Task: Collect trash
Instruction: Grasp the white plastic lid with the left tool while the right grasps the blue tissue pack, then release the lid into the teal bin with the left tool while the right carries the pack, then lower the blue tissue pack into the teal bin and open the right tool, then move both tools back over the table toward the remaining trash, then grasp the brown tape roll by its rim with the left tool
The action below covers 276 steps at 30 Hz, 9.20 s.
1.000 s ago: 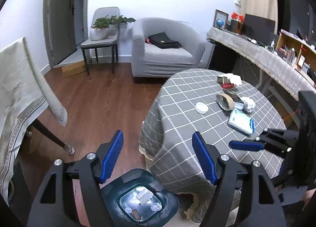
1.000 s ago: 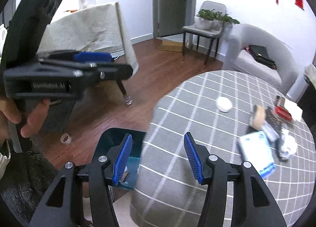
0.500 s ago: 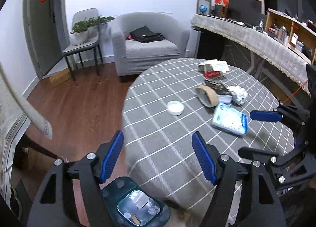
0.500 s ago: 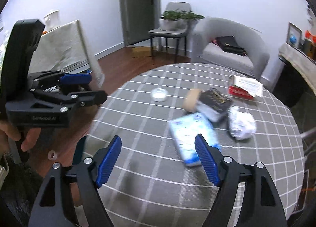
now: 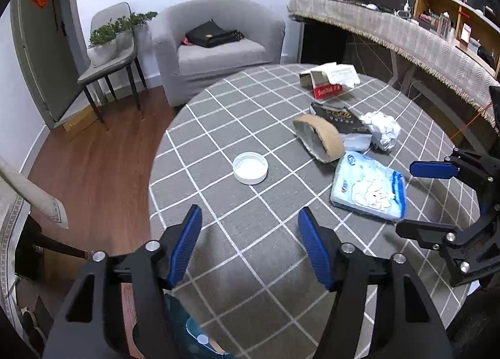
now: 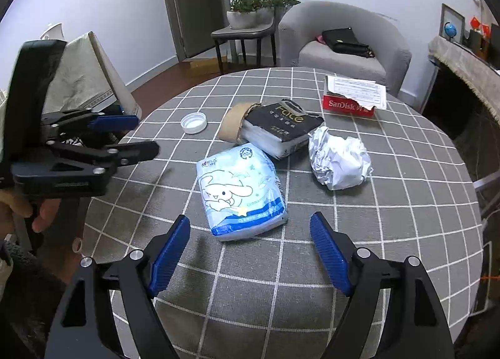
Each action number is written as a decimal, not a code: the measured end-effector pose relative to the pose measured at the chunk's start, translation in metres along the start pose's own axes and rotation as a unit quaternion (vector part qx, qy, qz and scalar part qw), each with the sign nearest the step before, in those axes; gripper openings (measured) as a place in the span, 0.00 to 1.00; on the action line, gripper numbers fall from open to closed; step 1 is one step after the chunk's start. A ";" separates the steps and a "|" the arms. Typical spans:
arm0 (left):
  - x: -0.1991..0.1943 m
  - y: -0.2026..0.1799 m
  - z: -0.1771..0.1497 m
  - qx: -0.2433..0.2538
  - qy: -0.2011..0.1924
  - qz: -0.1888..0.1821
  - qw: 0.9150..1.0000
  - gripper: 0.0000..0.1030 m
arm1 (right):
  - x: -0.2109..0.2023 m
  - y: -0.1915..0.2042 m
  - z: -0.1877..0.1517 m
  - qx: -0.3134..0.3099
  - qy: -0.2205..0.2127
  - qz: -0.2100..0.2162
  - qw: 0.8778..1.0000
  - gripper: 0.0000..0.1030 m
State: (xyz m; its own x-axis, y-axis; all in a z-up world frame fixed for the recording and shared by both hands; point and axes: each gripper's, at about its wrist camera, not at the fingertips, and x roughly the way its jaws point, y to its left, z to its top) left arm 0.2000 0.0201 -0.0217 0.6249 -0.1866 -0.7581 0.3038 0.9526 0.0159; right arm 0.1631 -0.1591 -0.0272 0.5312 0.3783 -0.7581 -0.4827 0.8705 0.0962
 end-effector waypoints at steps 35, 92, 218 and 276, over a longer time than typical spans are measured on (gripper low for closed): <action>0.050 -0.005 0.034 0.001 0.016 -0.015 1.000 0.32 | 0.029 0.011 0.019 -0.041 0.023 -0.013 0.999 0.60; -0.062 0.054 -0.068 -0.105 0.002 0.017 0.994 0.32 | -0.013 0.086 0.032 -0.001 0.011 0.052 0.999 0.48; -0.161 0.131 -0.117 -0.171 -0.087 0.075 0.978 0.45 | 0.039 0.202 0.035 -0.096 0.038 0.105 0.989 0.45; 0.032 -0.048 0.029 -0.088 -0.020 -0.061 0.994 0.33 | -0.021 -0.068 0.018 0.077 -0.016 -0.036 0.996 0.66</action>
State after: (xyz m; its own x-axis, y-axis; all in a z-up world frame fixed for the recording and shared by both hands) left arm 0.2261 -0.0384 -0.0278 0.6202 -0.3098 -0.7207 0.2506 0.9488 -0.1922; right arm 0.1974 -0.2210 -0.0065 0.5837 0.3218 -0.7455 -0.3317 0.9325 0.1428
